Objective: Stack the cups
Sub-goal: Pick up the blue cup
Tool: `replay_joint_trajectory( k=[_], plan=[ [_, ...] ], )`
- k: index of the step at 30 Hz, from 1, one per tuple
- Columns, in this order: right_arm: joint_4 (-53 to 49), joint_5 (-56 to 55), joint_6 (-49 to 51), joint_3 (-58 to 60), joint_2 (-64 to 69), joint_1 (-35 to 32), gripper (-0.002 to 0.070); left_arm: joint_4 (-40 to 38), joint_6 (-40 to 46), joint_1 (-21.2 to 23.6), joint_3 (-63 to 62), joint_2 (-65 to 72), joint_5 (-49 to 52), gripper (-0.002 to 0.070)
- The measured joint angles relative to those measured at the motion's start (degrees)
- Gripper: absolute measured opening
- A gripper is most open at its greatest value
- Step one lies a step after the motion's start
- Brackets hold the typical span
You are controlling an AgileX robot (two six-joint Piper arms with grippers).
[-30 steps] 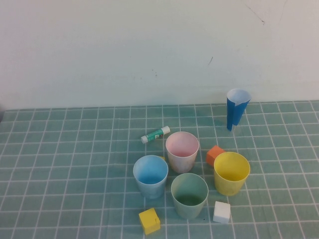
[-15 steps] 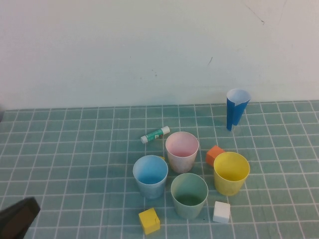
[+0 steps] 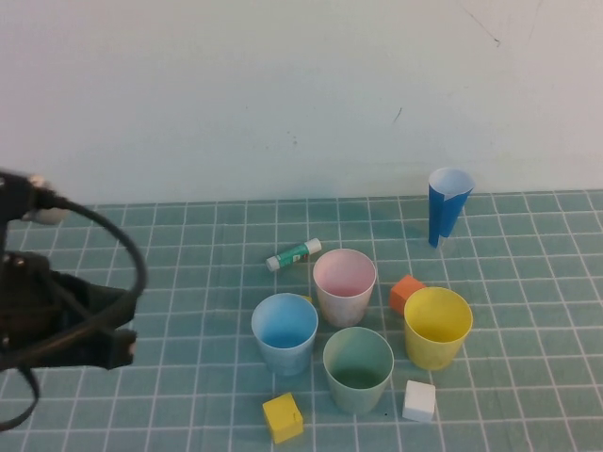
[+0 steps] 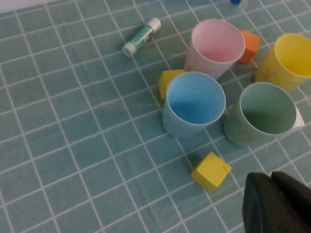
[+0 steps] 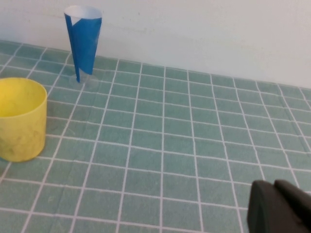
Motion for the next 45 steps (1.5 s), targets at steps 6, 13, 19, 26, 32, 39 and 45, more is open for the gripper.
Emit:
replay_joint_trajectory(
  k=[6,13,19,26,32,39,45],
  plan=[
    [0.0,0.0,0.0,0.0,0.0,0.0,-0.0001,5.1,-2.4,-8.2,-6.3,11.8,0.5,-0.0003],
    [0.0,0.0,0.0,0.0,0.0,0.0,-0.0001,15.1,-11.0,-13.2,-15.4,23.0,4.7,-0.0003],
    [0.4,0.0,0.0,0.0,0.0,0.0,-0.0001,16.7,-12.8,-13.3,-23.6,32.8,10.9,0.0049],
    [0.8,-0.1,0.0,0.0,0.0,0.0,-0.0001,18.4,-16.2,-13.3,-30.8,44.3,14.5,0.0396],
    [1.3,-0.4,0.0,0.0,0.0,0.0,-0.0001,18.7,-17.4,-13.7,-34.6,51.5,14.1,0.0489],
    [1.3,-0.4,0.0,0.0,0.0,0.0,-0.0001,18.8,-17.9,-13.7,-36.3,58.4,12.3,0.0499],
    [1.3,-0.5,0.0,0.0,0.0,0.0,-0.0001,18.8,-19.1,-13.7,-36.3,61.6,8.4,0.0487]
  ],
)
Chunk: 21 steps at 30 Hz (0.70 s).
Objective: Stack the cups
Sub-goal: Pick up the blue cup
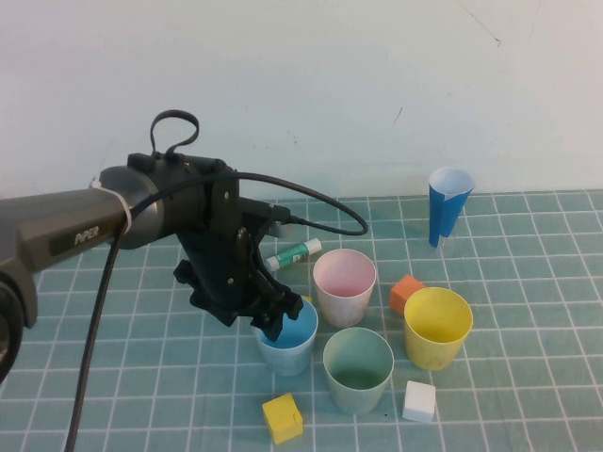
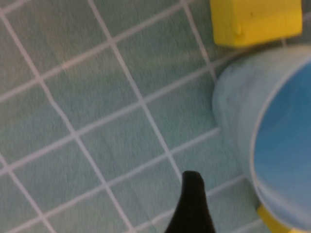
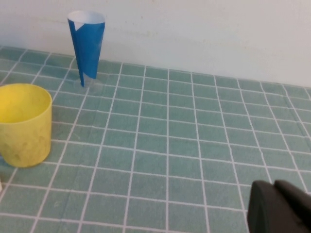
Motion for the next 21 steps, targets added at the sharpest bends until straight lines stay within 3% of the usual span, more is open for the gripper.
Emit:
replay_joint_trajectory(
  k=[5,10,12,15,21],
  plan=[
    [0.0,-0.2,0.0,0.0,0.0,0.0,-0.0001,0.0,-0.5,0.0,-0.1,0.9,-5.5,0.037],
    [1.8,-0.6,0.0,0.1,0.0,0.0,-0.0001,0.0,-0.6,0.0,-0.3,2.1,-8.9,0.0121],
    [3.3,-1.4,0.0,0.1,0.0,0.0,-0.0001,0.0,0.0,0.0,-0.3,2.7,-9.1,0.0056],
    [7.0,-3.3,0.8,0.2,0.0,0.0,-0.0001,1.0,0.3,0.0,-0.3,3.2,-9.4,0.0016],
    [19.8,-4.5,2.0,0.2,0.0,0.0,-0.0001,6.4,0.7,0.0,-0.3,-0.6,-9.6,0.0008]
  ],
)
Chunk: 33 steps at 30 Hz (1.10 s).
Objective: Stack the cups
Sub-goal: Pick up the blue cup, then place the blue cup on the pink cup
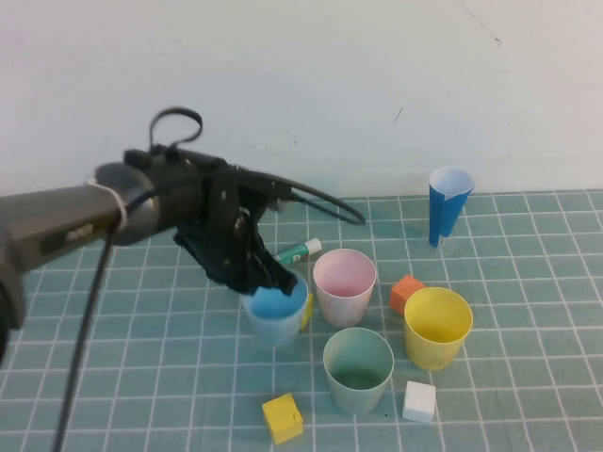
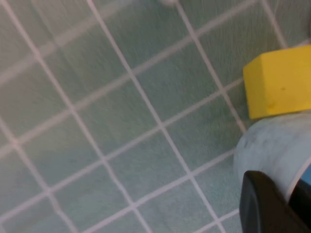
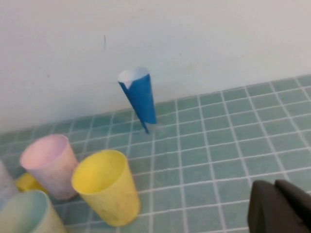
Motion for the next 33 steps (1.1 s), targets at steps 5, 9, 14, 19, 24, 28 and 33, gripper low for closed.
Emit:
replay_joint_trajectory(
  k=[5,9,14,19,24,28,33],
  plan=[
    [16.5,-0.5,5.3,0.0,0.0,0.0,-0.0001,1.2,0.2,0.0,0.0,-9.4,0.1,0.0008],
    [22.8,-0.7,6.3,0.0,0.0,0.0,-0.0001,-1.5,0.7,-0.1,-0.1,-15.9,0.7,0.0008],
    [23.2,-2.4,-1.0,0.0,0.0,0.0,-0.0001,-2.9,1.0,-1.7,-0.8,-16.6,1.5,0.0008],
    [24.2,-2.4,-3.5,0.0,0.0,0.0,-0.0001,-3.5,1.0,-4.2,-0.8,-13.0,-2.4,0.0008],
    [24.2,1.1,-7.2,0.0,0.0,0.0,-0.0001,-5.1,0.3,-4.6,-4.6,-7.5,-4.7,0.0008],
    [24.2,3.7,-7.7,0.0,0.0,0.0,-0.0001,-5.9,-0.2,-4.6,-9.4,-2.7,-4.5,0.0008],
    [24.2,3.9,-7.8,0.0,0.0,0.0,-0.0001,-6.1,-0.3,-4.6,-15.3,2.8,0.0,0.0008]
  ],
)
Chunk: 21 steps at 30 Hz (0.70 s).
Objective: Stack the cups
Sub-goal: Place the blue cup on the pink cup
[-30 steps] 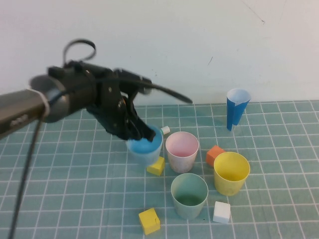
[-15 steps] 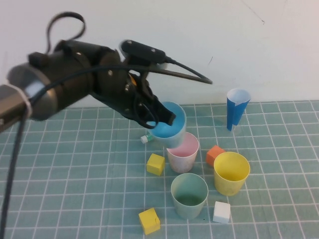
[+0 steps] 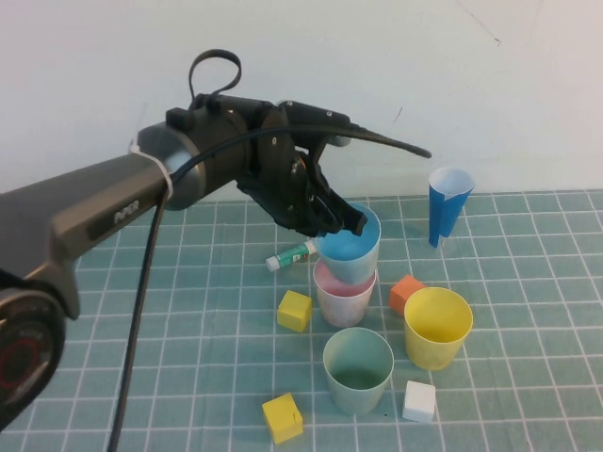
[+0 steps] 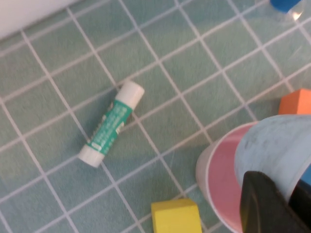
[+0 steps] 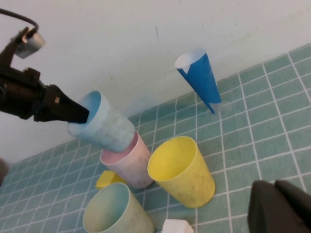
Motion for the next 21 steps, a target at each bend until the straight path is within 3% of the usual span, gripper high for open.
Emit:
replay_joint_trajectory(
  k=[15,21],
  plan=[
    [0.1,0.1,-0.1,0.0,0.0,0.0,-0.0001,0.1,-0.4,0.0,-1.5,3.7,2.8,0.0023],
    [0.6,0.1,-0.1,0.0,0.0,0.0,-0.0001,0.1,-0.4,0.0,-1.5,3.7,3.6,0.0211]
  ],
)
